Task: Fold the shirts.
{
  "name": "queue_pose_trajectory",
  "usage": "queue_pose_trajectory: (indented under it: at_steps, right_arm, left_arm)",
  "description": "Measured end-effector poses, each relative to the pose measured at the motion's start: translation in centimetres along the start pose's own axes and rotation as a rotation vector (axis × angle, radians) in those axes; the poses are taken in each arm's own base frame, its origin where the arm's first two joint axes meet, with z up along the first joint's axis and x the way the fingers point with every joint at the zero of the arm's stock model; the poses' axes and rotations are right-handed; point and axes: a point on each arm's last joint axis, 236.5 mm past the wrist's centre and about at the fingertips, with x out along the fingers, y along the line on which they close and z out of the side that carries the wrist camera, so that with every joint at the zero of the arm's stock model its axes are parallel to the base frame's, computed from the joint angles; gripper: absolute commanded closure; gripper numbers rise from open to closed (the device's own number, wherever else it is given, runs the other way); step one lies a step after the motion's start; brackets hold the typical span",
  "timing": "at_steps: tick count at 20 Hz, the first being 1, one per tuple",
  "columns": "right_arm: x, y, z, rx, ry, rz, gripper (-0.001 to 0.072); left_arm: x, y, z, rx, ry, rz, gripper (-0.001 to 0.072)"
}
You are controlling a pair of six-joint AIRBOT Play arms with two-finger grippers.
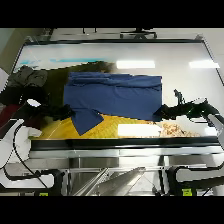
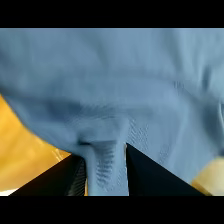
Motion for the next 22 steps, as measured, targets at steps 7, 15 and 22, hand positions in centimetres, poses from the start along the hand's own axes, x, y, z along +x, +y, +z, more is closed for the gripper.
queue_pose_trajectory:
  at_steps: [7, 15, 22]
  right_arm:
    - [0.0, 0.1, -1.1, -0.029, 0.044, 0.008, 0.0699]
    - [-2.7, -1.7, -1.5, 0.013, 0.034, 0.021, 0.0699]
    - [-4.7, 0.5, 1.1, 0.04, -0.082, 0.157, 0.0699]
  left_arm:
    - [0.6, -0.9, -0.2, 0.021, 0.005, 0.003, 0.0683]
    - [-1.4, -2.4, -3.5, 0.077, 0.101, -0.04, 0.0683]
    - [-6.2, -6.2, 0.3, 0.121, -0.023, -0.164, 0.0683]
